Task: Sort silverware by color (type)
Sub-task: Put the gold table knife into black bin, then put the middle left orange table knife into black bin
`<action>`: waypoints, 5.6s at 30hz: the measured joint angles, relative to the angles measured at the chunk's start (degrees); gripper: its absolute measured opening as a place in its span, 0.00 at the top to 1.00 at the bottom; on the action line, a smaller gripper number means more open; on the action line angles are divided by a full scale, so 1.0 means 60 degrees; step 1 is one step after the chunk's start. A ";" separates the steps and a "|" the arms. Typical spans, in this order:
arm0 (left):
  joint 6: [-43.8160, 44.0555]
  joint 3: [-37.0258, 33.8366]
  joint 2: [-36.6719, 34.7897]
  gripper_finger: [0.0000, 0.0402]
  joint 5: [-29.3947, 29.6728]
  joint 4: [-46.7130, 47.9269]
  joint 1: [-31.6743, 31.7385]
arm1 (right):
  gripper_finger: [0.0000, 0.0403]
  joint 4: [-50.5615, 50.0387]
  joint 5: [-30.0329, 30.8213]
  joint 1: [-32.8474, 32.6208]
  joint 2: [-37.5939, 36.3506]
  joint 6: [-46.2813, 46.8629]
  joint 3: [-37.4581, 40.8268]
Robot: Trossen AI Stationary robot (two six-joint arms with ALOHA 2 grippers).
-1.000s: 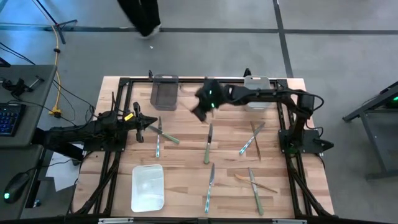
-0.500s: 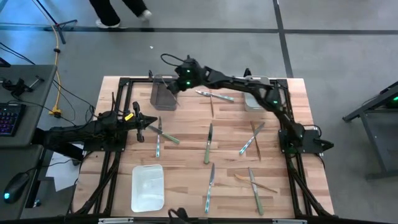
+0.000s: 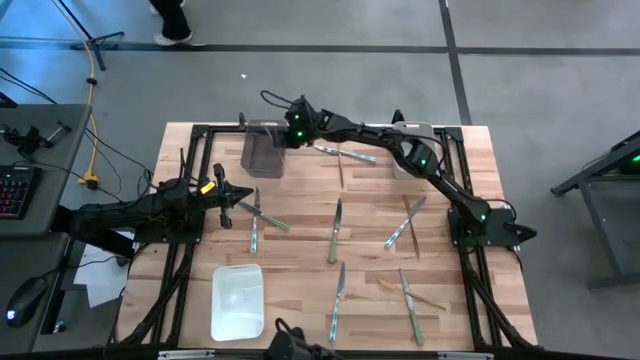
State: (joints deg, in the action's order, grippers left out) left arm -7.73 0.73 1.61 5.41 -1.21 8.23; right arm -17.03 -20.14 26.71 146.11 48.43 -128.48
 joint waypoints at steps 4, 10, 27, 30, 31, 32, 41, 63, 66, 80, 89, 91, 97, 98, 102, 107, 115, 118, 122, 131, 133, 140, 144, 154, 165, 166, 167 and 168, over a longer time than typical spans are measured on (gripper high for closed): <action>0.0000 0.0000 0.0000 1.00 0.0000 0.0000 0.0000 | 1.00 0.0335 -0.0003 -0.0014 -0.0023 0.0342 -0.0005; 0.0002 0.0000 0.0000 1.00 0.0000 -0.0002 0.0000 | 0.98 0.0263 0.0234 -0.0017 -0.0023 0.0360 -0.0005; 0.0027 0.0000 0.0000 1.00 -0.0004 -0.0004 -0.0004 | 0.82 -0.0186 0.0428 -0.0011 -0.0023 -0.0004 -0.0005; 0.0029 0.0000 0.0000 1.00 -0.0004 -0.0004 -0.0004 | 0.80 -0.0159 0.0430 -0.0010 -0.0023 -0.0096 -0.0005; 0.0029 0.0000 0.0000 1.00 -0.0004 -0.0004 -0.0004 | 0.80 -0.0149 0.0430 -0.0010 -0.0023 -0.0136 -0.0005; 0.0029 0.0000 0.0000 1.00 -0.0004 -0.0004 -0.0004 | 0.80 -0.0138 0.0429 0.0000 -0.0023 -0.0143 -0.0005; 0.0033 0.0000 0.0000 1.00 -0.0011 -0.0004 -0.0007 | 0.79 -0.0440 -0.1435 0.0329 -0.0315 -0.2117 -0.0005; 0.0270 0.0000 0.0044 1.00 -0.0029 0.0010 -0.0007 | 0.48 -0.7590 0.2247 -0.0104 -0.1316 -1.1447 -0.0005; 0.0261 0.0000 0.0087 1.00 -0.0029 0.0006 -0.0007 | 0.45 -0.7513 0.2258 -0.0090 -0.1079 -1.1581 -0.0005; 0.0178 0.0000 0.0080 1.00 0.0000 0.0000 -0.0007 | 0.69 -0.6897 0.2327 0.0017 -0.0570 -1.1292 -0.0006; 0.0178 0.0000 0.0080 1.00 0.0000 0.0000 -0.0007 | 0.93 -0.7086 0.2245 0.0198 -0.0573 -1.0575 -0.0009; 0.0178 0.0000 0.0080 1.00 0.0000 -0.0003 -0.0007 | 0.97 -0.7175 0.2183 0.0234 -0.0573 -1.0505 -0.0009; 0.0178 0.0000 0.0080 1.00 -0.0004 0.0000 -0.0007 | 0.99 -0.7280 0.2038 0.0238 -0.0608 -0.9931 -0.0009; 0.0178 0.0000 0.0080 1.00 -0.0004 0.0000 -0.0007 | 0.99 -0.7262 0.1980 0.0238 -0.0616 -0.9832 -0.0009; 0.0178 0.0000 0.0080 1.00 -0.0004 -0.0003 -0.0007 | 0.99 -0.7199 0.1752 0.0238 -0.0627 -0.9634 -0.0009; 0.0178 0.0000 0.0080 1.00 -0.0004 -0.0001 -0.0007 | 0.98 -0.6971 0.1789 0.0231 -0.0624 -0.9387 -0.0009; 0.0176 0.0000 0.0080 1.00 -0.0006 0.0000 -0.0007 | 0.98 -0.6999 0.2154 0.0012 -0.0614 -0.8660 -0.0029; 0.0175 0.0000 0.0080 1.00 -0.0007 0.0000 -0.0007 | 0.98 -0.7018 0.2264 -0.0146 -0.0598 -0.8278 -0.0283; 0.0076 0.0000 0.0080 1.00 -0.0008 -0.0001 -0.0007 | 0.99 -0.6857 0.2114 -0.0343 -0.0598 -0.7617 -0.0966; 0.0075 0.0000 0.0076 1.00 0.0040 -0.0036 -0.0004 | 1.00 -0.4180 -0.0350 -0.0256 -0.0649 -0.3899 -0.1076; 0.0076 0.0000 0.0076 1.00 0.0040 -0.0025 -0.0004 | 1.00 -0.3179 -0.0789 -0.0197 -0.0642 -0.3059 -0.1076; 0.0021 0.0000 0.0076 1.00 0.0048 -0.0025 -0.0004 | 1.00 -0.0739 -0.1095 -0.0057 -0.0504 -0.0873 -0.1076; 0.0015 0.0000 0.0076 1.00 0.0073 -0.0022 -0.0004 | 1.00 -0.0683 -0.1075 -0.0053 -0.0095 -0.0391 -0.1075; 0.0016 0.0000 0.0076 1.00 0.0069 -0.0016 -0.0004 | 1.00 -0.1495 -0.1212 -0.0010 0.0276 -0.0501 -0.1065; 0.0022 0.0000 0.0076 1.00 0.0066 -0.0018 -0.0004 | 0.98 -0.1906 -0.1144 -0.0013 0.0280 -0.0584 -0.1065; 0.0022 0.0000 0.0076 1.00 0.0067 -0.0018 -0.0004 | 0.97 -0.1906 -0.1144 -0.0013 0.0280 -0.0556 -0.1065; 0.0022 0.0000 0.0076 1.00 0.0066 -0.0018 -0.0004 | 0.96 -0.1906 -0.1140 -0.0013 0.0280 -0.0481 -0.1065; 0.0022 0.0000 0.0076 1.00 0.0066 -0.0018 -0.0004 | 0.95 -0.1906 -0.1127 -0.0013 0.0280 -0.0352 -0.1065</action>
State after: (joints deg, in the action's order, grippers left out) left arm -7.60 0.73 2.07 5.80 -1.32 8.21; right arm -28.47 -26.90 26.63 147.79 46.32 -134.87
